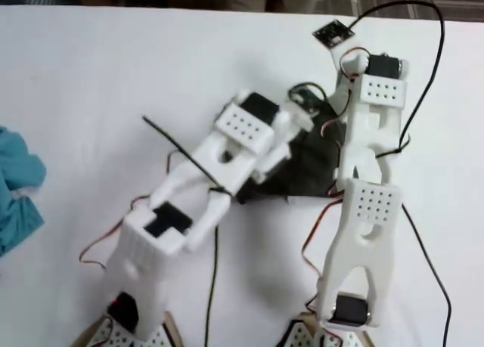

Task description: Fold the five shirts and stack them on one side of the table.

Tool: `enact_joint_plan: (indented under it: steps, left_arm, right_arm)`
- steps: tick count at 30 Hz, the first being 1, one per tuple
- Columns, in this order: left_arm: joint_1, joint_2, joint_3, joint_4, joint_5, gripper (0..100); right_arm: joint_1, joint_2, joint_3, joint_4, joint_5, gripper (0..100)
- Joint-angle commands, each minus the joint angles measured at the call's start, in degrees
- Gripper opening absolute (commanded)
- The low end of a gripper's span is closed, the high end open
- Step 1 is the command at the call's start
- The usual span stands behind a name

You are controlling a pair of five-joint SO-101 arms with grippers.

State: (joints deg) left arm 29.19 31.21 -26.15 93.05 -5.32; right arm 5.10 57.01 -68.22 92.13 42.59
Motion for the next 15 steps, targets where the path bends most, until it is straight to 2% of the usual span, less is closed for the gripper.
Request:
enact_joint_plan:
  steps: [1, 9, 15]
  left_arm:
    - [1.4, -4.3, 3.6, -1.1, 0.2, 2]
    - [1.3, -4.7, 19.6, -12.7, 0.0, 2]
    - [1.1, -4.7, 26.6, -15.9, -0.1, 2]
  right_arm:
    - [-0.5, -0.4, -2.1, -0.5, -0.3, 2.1]
    - [-0.5, -0.4, -2.1, -0.5, -0.3, 2.1]
    - [-0.2, 2.5, -2.5, -3.4, -0.1, 2.1]
